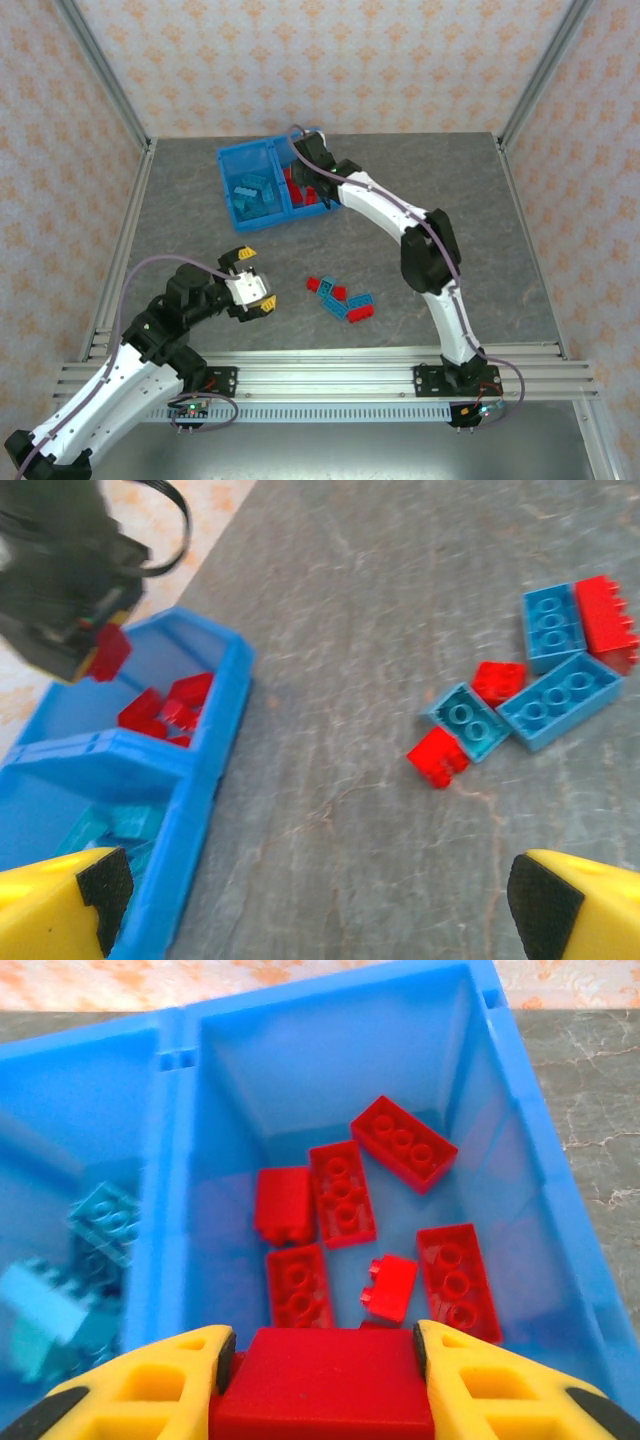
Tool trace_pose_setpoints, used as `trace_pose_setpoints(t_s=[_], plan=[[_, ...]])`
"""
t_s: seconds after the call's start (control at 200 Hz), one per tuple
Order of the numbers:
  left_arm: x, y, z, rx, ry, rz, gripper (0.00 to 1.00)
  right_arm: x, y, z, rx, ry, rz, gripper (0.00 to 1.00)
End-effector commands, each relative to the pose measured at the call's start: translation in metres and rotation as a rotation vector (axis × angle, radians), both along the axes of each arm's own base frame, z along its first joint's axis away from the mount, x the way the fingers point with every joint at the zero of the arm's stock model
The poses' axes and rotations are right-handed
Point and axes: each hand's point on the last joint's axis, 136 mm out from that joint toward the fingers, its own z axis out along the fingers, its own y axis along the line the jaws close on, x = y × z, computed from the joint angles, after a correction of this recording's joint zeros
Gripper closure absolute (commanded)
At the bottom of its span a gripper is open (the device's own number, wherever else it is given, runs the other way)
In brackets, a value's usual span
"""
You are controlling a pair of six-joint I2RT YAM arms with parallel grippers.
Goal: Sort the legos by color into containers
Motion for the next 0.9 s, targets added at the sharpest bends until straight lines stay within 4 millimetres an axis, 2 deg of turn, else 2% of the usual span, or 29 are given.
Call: trace_pose_setpoints(t_s=[0.0, 0.2, 0.255, 0.35, 0.566, 0.671, 0.761, 0.791, 0.896], plan=[[0.014, 0.015, 0.013, -0.022, -0.058, 0.121, 0.0, 0.02, -0.012, -0.022, -0.048, 0.031, -0.061, 0.64], [0.013, 0.013, 0.014, -0.031, -0.053, 0.112, 0.0, 0.04, 0.008, -0.051, -0.033, 0.063, -0.002, 0.59], [0.013, 0.013, 0.013, -0.032, -0.052, 0.11, 0.0, 0.043, 0.008, -0.053, -0.023, 0.071, -0.012, 0.55], [0.013, 0.015, 0.013, -0.026, -0.051, 0.116, 0.0, 0.045, 0.006, -0.045, 0.003, 0.075, -0.025, 0.48], [0.01, 0.011, 0.01, -0.016, -0.047, 0.086, 0.0, 0.039, -0.002, -0.003, 0.006, 0.03, -0.021, 0.43], [0.01, 0.011, 0.008, -0.011, -0.041, 0.086, 0.0, 0.03, -0.008, 0.027, 0.02, 0.008, -0.015, 0.43], [0.011, 0.013, 0.009, -0.017, -0.04, 0.097, 0.0, 0.015, -0.016, 0.05, 0.032, 0.0, -0.005, 0.43], [0.012, 0.013, 0.009, -0.025, -0.036, 0.103, 0.0, 0.008, -0.02, 0.064, 0.044, -0.011, -0.003, 0.43], [0.015, 0.016, 0.011, -0.045, -0.017, 0.144, 0.0, -0.026, -0.036, 0.094, 0.083, -0.037, 0.033, 0.43]])
